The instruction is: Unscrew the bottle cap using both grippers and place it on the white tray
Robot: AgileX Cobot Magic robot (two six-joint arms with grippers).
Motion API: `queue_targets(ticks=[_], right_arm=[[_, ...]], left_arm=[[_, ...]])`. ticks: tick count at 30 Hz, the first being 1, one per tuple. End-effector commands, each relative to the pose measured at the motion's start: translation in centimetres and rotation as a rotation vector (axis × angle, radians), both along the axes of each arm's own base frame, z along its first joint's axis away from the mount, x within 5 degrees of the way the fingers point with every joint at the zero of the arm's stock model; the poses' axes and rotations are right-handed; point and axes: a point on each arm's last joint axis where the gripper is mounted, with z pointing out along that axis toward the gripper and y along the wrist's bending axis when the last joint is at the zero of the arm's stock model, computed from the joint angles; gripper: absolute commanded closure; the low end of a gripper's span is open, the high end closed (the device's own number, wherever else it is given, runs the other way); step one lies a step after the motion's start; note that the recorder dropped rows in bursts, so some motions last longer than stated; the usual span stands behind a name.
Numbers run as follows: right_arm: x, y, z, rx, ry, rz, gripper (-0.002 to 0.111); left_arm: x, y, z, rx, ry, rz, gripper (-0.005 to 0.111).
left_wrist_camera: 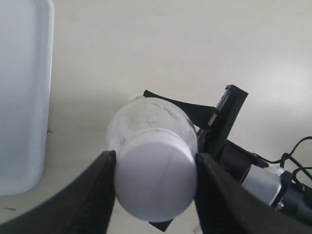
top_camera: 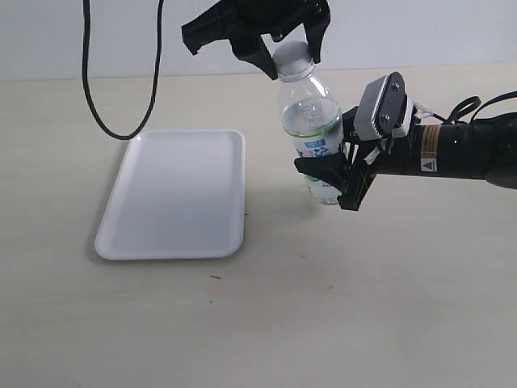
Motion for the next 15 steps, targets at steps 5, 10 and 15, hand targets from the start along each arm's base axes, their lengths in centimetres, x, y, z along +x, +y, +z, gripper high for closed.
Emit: queue_targets(ticks=[5,10,15], right_arm=[[0.01,0.26,0.79,0.054,-0.027,0.010,0.108],[0.01,0.27,0.80,0.058,-0.025,0.009,0.108],[0.01,0.27,0.80,0.065,-0.015,0.005,0.108]], left_arm=[[-0.46,-0.46,0.78,-0.100,0.065,0.072,0.107],[-0.71,-0.71,0.83,-0.141,0.113,0.104,0.107],[-0.58,-0.58,0.80,-0.134,0.109,0.136,0.107]])
